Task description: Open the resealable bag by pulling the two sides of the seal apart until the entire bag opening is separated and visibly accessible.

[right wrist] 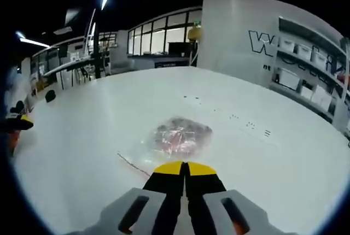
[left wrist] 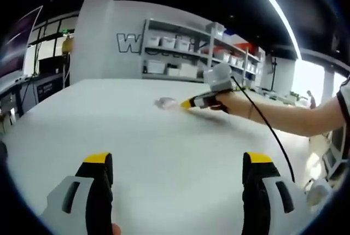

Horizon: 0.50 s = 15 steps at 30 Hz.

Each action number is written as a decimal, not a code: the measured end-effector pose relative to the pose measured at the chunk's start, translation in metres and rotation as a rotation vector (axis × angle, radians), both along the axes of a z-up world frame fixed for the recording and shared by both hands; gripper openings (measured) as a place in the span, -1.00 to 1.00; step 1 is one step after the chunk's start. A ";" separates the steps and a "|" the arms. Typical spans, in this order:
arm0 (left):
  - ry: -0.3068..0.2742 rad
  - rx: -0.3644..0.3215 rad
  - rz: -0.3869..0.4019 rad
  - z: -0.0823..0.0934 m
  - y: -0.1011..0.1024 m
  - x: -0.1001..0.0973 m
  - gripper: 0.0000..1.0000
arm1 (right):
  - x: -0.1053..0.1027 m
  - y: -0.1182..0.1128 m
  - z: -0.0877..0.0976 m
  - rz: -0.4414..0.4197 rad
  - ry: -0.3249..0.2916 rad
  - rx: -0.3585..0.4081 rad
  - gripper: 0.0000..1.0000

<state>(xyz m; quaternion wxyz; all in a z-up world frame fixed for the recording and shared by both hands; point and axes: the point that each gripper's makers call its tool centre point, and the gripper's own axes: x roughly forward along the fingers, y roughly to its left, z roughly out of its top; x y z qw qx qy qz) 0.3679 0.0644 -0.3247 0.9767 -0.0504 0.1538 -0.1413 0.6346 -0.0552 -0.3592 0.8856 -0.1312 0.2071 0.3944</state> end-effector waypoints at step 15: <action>-0.027 0.027 -0.020 0.005 -0.009 -0.006 0.97 | -0.019 0.001 0.009 0.009 0.044 0.072 -1.00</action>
